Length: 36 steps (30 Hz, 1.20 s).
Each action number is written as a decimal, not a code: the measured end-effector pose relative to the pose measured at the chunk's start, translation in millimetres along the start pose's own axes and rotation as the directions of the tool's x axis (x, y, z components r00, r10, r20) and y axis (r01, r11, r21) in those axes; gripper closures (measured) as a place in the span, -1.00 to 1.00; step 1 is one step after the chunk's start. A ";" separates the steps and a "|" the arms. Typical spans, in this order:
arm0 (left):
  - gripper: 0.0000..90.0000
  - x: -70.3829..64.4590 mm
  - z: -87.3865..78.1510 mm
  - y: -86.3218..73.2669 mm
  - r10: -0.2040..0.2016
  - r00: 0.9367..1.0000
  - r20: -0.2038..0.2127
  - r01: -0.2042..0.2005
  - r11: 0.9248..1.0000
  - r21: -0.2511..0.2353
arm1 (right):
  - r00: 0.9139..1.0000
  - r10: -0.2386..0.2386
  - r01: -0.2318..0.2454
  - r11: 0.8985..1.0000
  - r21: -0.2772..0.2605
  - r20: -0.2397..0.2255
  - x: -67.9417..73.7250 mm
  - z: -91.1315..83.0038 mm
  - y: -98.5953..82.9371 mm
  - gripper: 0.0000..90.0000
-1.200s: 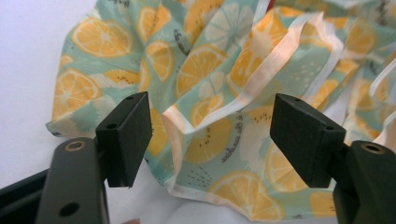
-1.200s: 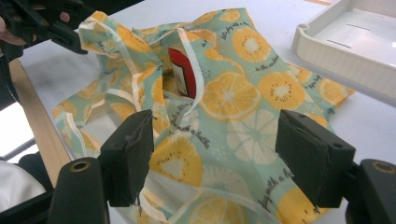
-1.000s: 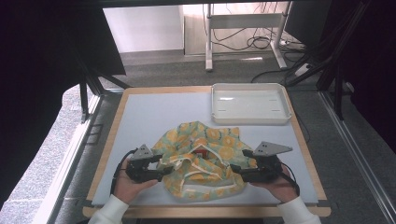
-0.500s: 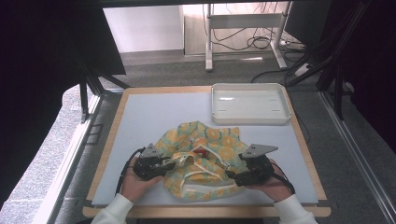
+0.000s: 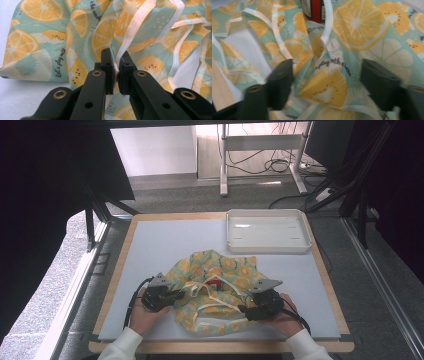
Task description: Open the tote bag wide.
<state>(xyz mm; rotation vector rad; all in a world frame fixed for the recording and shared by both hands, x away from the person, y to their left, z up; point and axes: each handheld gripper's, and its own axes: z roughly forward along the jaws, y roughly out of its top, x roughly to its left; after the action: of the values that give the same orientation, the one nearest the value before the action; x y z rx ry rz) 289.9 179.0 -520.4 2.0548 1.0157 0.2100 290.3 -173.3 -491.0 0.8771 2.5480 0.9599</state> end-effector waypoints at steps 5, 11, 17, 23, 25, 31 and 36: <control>0.95 1.7 1.0 0.1 -0.008 1.000 -0.001 0.008 1.000 0.001 | 0.999 0.029 -0.029 1.000 0.000 0.039 -3.0 -4.4 -1.3 0.54; 0.97 1.7 -3.3 0.4 -0.009 1.000 -0.006 0.009 1.000 -0.017 | 0.998 0.033 -0.031 0.999 -0.036 0.050 -5.2 -9.3 0.1 0.92; 0.97 2.3 -6.3 0.4 -0.006 1.000 -0.011 0.006 0.999 -0.033 | 0.998 0.060 -0.058 0.994 -0.098 0.017 -8.3 -18.3 1.4 0.96; 0.98 2.3 -10.6 1.4 -0.012 1.000 -0.015 0.011 0.998 -0.056 | 0.997 0.074 -0.070 0.988 -0.140 0.024 -12.1 -24.3 5.6 0.97; 0.98 1.9 -12.0 2.0 -0.008 1.000 -0.017 0.007 0.998 -0.063 | 0.997 0.074 -0.070 0.987 -0.146 0.023 -12.8 -24.8 6.4 0.97; 0.98 0.3 -15.5 3.9 -0.010 1.000 -0.018 0.008 0.996 -0.084 | 0.997 0.077 -0.073 0.981 -0.179 0.013 -14.9 -26.3 12.8 0.97; 0.98 -0.5 -19.9 6.1 -0.011 1.000 -0.021 0.009 0.995 -0.100 | 0.998 0.067 -0.064 0.977 -0.203 0.009 -13.6 -27.3 18.3 0.97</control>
<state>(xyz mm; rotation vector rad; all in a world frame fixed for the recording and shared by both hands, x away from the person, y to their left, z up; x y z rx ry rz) 283.9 188.4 -502.8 1.9605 1.0087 0.2730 296.6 -184.7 -457.9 0.9091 2.3691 1.2021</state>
